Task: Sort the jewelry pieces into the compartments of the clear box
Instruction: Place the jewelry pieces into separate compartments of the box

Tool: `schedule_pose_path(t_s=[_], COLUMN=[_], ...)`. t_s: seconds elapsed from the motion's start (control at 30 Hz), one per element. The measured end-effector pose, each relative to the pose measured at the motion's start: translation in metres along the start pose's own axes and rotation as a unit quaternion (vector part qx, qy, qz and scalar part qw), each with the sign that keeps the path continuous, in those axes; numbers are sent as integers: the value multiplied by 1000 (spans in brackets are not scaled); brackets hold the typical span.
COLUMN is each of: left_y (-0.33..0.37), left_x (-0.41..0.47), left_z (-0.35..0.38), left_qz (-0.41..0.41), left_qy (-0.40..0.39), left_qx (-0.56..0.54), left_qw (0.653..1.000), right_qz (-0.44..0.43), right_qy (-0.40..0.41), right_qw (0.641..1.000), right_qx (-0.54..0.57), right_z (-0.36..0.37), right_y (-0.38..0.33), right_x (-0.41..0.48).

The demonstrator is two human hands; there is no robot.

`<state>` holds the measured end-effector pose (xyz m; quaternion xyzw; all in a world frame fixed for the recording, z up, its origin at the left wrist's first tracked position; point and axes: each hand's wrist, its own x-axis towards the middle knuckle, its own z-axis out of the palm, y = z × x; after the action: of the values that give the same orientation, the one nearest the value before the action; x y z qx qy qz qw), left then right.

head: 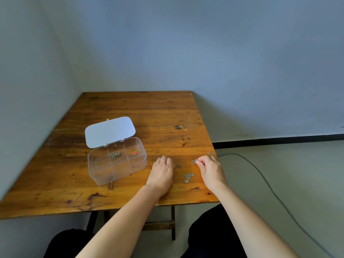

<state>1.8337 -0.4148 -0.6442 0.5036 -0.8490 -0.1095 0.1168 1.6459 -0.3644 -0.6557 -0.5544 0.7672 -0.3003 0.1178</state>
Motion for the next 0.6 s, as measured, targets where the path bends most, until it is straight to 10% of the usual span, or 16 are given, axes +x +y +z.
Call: schedule_pose_path(t_s=[0.23, 0.6], left_y=[-7, -38], left_x=[-8, -25], left_z=[-20, -125], left_qz=[-46, -119], left_qy=[-26, 115], left_qx=[-116, -493], left_qw=[992, 854], right_qz=[47, 101], right_qy=[-5, 28], right_qw=[996, 976], right_qx=[69, 190], right_z=[1, -3], right_y=[0, -40], right_x=[-5, -5])
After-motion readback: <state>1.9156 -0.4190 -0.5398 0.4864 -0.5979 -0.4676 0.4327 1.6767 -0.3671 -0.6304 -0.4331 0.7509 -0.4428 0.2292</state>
